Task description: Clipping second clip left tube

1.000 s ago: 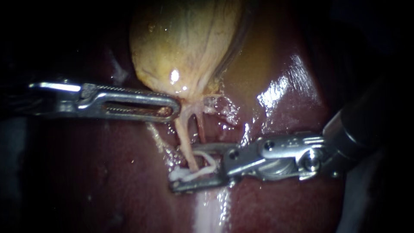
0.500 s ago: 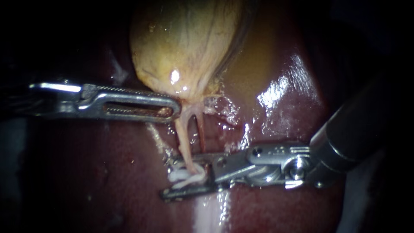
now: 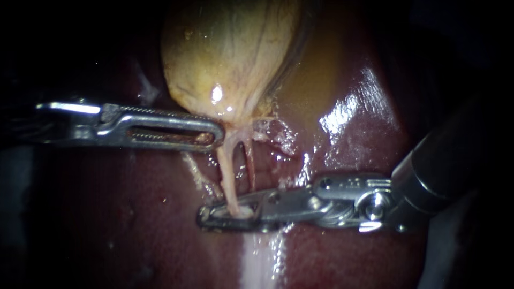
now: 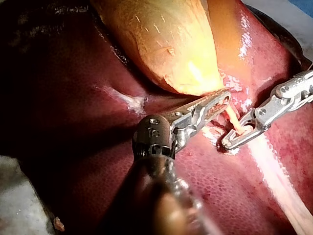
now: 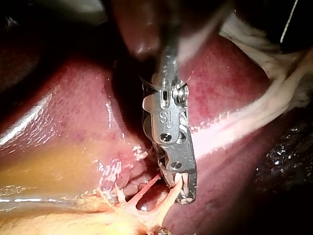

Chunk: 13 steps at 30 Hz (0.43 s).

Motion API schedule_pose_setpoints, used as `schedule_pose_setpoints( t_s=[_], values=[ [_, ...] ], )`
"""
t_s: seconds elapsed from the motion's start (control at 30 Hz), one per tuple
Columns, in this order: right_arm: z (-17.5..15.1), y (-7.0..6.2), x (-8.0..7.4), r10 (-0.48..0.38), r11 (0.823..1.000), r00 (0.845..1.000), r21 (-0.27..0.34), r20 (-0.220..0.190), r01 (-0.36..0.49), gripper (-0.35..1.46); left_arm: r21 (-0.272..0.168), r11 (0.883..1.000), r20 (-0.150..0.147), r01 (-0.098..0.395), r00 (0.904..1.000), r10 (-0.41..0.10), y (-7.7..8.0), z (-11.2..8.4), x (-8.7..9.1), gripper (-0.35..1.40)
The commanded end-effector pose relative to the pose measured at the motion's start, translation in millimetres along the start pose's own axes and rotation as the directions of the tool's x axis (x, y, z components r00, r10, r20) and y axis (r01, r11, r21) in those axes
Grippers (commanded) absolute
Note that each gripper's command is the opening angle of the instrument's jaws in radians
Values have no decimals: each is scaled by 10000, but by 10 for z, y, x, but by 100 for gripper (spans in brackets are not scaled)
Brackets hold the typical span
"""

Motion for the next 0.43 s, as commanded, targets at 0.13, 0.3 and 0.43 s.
schedule_pose_setpoints(
  t_s=[0.13, 0.3, 0.43],
  values=[
    [0, 0, 0, 49, 10000, 10000, -5, 28, -49, -35, -6, 10000, 4, -1, 10000, 1, 0, 0, 0, -35],
    [0, 1, -1, 48, 10000, 10000, -10, 58, -48, -35, -7, 10000, 5, -2, 10000, 2, -1, 0, 0, -35],
    [-1, 3, -1, 47, 10000, 10000, -9, 58, -47, -35, -8, 10000, 5, -2, 10000, 2, -1, 0, 0, -35]
  ],
)
